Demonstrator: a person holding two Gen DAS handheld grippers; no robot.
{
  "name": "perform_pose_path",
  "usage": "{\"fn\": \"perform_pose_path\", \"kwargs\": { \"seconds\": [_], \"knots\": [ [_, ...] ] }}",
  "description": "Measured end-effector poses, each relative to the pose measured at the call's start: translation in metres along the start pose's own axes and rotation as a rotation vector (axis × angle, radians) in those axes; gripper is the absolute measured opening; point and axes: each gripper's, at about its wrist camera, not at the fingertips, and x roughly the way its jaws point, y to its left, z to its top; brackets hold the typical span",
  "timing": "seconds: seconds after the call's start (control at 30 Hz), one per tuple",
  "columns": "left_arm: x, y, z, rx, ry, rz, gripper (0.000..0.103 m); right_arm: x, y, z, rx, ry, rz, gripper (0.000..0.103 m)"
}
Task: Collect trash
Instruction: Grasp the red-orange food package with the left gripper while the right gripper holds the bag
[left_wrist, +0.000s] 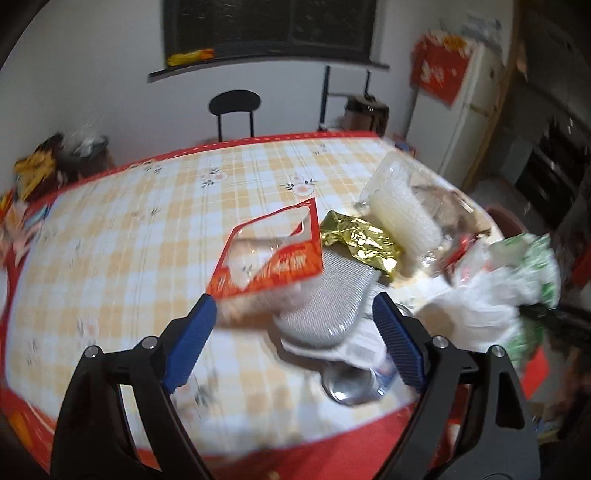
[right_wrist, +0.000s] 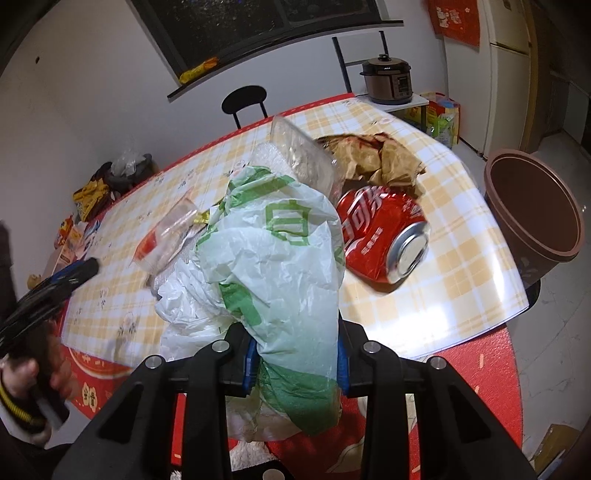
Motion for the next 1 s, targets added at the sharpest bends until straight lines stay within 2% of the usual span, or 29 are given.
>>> {"fn": "perform_pose_path", "kwargs": {
  "seconds": [0.13,0.2,0.27,0.37,0.57,0.73,1.0],
  "knots": [
    [0.031,0.004,0.029,0.003,0.035,-0.046,0.086,-0.008,-0.005,0.007,0.005,-0.031,-0.009,0.032],
    [0.054,0.012,0.044,-0.043,0.099,-0.084,0.086,-0.010,-0.008,0.008,0.013,-0.039,-0.014,0.032],
    [0.072,0.012,0.050,-0.047,0.153,-0.089,0.085,-0.011,-0.011,0.008,0.024,-0.042,-0.016,0.032],
    [0.094,0.010,0.055,-0.005,0.198,-0.081,0.078,-0.013,-0.019,0.007,0.044,-0.045,-0.028,0.032],
    [0.128,0.018,0.047,-0.027,0.309,-0.113,0.076,-0.013,-0.032,0.004,0.090,-0.042,-0.042,0.032],
    [0.139,0.016,0.041,-0.010,0.344,-0.118,0.062,-0.012,-0.033,0.004,0.095,-0.043,-0.042,0.032],
    [0.125,0.018,0.041,0.014,0.289,-0.129,0.053,-0.008,-0.027,0.008,0.088,-0.041,-0.034,0.032]
  ]
}}
